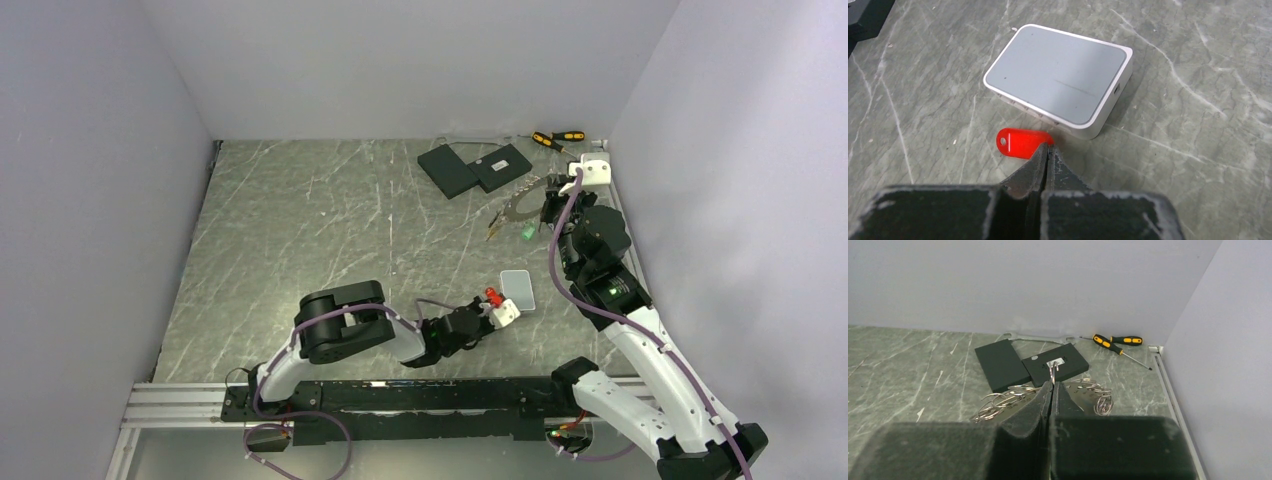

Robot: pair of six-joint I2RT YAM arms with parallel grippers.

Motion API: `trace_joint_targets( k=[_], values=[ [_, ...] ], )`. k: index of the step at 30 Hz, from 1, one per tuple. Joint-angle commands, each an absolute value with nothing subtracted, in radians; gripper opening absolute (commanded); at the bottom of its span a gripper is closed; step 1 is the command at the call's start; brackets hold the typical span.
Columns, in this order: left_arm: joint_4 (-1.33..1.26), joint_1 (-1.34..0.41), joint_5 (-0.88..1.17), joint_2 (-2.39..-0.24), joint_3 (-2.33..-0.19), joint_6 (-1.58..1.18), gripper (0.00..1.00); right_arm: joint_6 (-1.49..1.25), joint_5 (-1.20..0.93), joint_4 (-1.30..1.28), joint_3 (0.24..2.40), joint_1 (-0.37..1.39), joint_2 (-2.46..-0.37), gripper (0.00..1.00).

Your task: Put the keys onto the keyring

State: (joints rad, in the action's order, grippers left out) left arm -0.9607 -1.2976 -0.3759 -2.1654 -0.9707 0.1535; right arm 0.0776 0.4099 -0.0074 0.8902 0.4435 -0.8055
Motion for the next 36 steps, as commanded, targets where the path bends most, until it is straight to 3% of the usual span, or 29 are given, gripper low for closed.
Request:
trace_joint_targets(
  k=[1,21,27,30,33,36],
  values=[
    [-0.984,-1.302,-0.382,-2.051,-0.928,0.151,0.00,0.072,0.406,0.074,0.901,0.439,-0.788,0.00],
    [-0.662,-1.243,-0.197,-1.649,-0.746,0.018,0.00,0.060,0.354,0.076,0.887,0.438,-0.787,0.00],
    [-0.285,-1.102,0.127,-1.398,-0.781,-0.215,0.00,0.057,0.289,0.079,0.888,0.440,-0.784,0.00],
    [-0.334,-0.933,0.428,-1.278,-0.735,-0.415,0.00,0.049,0.268,0.085,0.887,0.440,-0.793,0.00],
    [-0.120,-0.812,0.419,-1.288,-0.800,-0.520,0.00,0.036,0.253,0.090,0.887,0.440,-0.802,0.00],
    [-0.088,-0.755,0.621,-1.350,-0.853,-0.581,0.00,0.023,0.238,0.083,0.888,0.440,-0.809,0.00]
  ],
)
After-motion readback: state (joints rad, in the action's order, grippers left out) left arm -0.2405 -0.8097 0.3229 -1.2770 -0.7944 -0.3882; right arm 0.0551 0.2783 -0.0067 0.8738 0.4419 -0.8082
